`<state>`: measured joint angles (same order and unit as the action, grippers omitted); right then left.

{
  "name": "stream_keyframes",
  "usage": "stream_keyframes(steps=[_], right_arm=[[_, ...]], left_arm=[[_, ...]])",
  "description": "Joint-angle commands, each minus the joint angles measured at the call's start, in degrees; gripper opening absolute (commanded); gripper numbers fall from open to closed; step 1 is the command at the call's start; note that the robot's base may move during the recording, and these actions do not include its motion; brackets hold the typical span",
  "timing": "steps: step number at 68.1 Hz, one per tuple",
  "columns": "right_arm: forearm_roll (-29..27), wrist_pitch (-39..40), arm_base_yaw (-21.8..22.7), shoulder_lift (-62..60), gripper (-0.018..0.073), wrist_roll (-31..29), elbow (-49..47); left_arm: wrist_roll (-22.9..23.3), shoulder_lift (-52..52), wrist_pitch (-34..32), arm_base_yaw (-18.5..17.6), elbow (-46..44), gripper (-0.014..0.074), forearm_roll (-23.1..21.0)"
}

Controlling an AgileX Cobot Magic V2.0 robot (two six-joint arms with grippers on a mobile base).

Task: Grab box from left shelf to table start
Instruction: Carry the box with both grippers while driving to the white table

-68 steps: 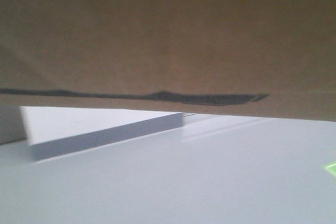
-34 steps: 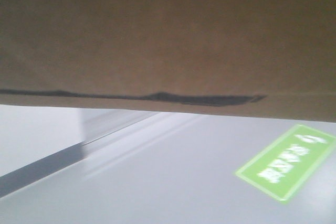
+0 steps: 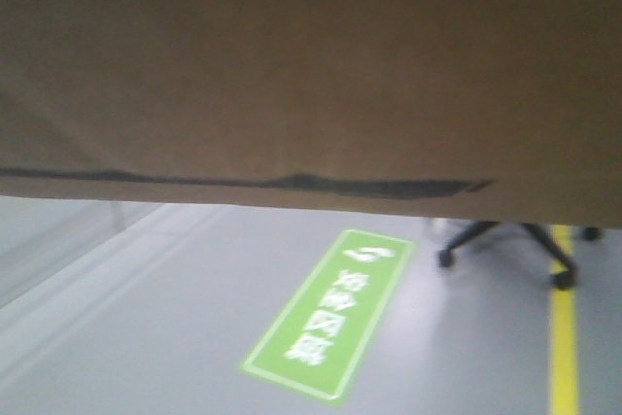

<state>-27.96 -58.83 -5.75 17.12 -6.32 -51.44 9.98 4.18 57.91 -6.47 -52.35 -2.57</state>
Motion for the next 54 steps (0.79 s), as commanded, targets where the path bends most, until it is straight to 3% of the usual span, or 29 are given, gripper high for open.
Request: stream_keyframes(steps=[1, 54], right_arm=[[-2.29, 9.79, 0.13, 1.17, 0.0059, -0.97, -1.91], [-2.29, 9.79, 0.13, 1.17, 0.0059, -0.97, -1.91]], left_arm=[[-5.09, 1.05, -7.16, -1.29, -2.04, -0.0099, -8.75], [-5.09, 1.05, -7.16, -1.29, -2.04, -0.0099, -8.75]])
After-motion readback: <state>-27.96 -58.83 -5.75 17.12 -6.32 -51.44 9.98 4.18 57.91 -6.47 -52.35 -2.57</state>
